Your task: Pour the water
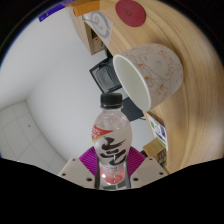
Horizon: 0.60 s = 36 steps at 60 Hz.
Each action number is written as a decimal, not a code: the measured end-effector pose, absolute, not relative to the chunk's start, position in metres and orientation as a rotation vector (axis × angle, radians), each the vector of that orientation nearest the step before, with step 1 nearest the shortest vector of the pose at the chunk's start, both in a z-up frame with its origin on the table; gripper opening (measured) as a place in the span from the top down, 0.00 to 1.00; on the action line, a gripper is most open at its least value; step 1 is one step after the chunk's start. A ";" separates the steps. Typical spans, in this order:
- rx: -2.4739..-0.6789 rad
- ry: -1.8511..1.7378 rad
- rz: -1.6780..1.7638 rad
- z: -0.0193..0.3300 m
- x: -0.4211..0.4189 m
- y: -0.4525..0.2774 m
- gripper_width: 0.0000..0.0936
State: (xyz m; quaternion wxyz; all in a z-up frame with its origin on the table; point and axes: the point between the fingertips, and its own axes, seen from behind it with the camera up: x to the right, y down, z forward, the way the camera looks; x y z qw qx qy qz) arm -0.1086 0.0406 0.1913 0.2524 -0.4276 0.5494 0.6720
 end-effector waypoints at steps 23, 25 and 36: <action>-1.639 0.480 0.790 0.282 -0.017 0.065 0.63; -1.639 0.407 0.680 0.286 -0.003 0.066 0.63; -1.689 0.153 0.238 0.245 0.069 0.046 0.63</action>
